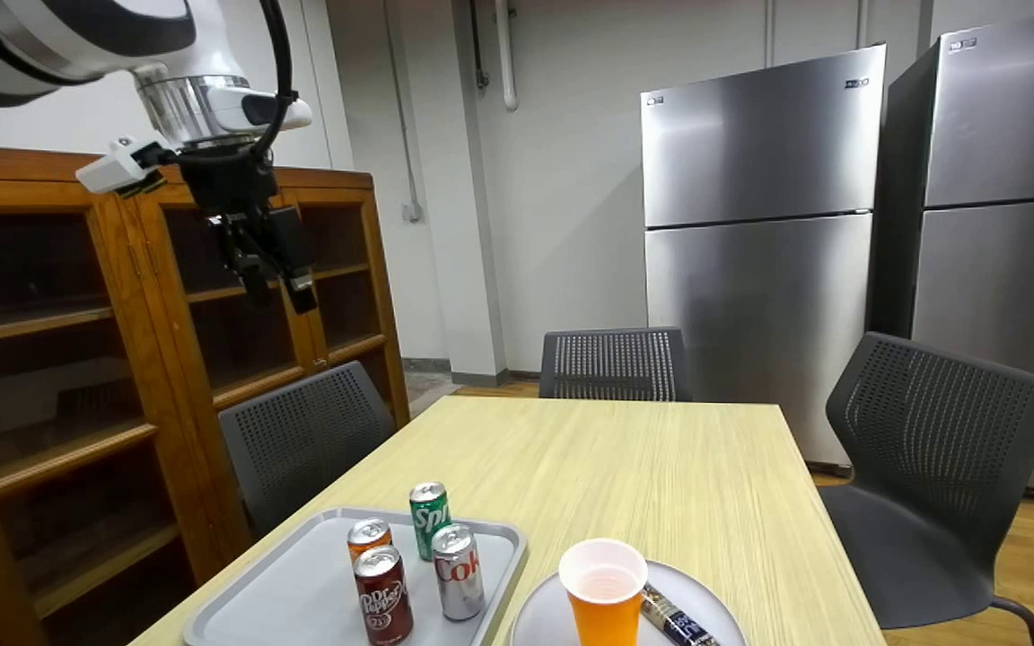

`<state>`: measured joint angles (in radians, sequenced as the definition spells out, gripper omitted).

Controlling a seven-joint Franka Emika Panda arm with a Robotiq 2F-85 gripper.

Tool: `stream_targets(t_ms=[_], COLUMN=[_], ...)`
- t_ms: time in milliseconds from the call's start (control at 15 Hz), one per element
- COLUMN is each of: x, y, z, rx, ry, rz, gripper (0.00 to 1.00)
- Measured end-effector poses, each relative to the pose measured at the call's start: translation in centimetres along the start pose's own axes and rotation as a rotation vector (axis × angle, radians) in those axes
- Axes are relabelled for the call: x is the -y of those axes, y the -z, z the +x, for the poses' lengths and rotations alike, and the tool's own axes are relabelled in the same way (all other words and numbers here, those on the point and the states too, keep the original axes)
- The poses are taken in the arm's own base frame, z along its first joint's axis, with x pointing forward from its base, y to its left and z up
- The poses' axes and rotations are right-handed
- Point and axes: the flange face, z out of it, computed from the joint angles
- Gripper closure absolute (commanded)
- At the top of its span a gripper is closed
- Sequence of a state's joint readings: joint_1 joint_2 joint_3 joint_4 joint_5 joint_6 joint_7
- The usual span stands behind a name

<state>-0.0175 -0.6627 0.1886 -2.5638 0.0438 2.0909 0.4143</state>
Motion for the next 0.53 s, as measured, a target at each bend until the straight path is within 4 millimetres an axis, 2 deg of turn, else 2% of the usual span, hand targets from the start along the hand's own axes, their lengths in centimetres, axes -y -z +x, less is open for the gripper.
stream_targets(t_ms=[533], x=[-5.4], y=[-4.0], z=[1.9], rx=[-0.003], ry=[-0.100], rz=[-0.022], gripper=[0.00])
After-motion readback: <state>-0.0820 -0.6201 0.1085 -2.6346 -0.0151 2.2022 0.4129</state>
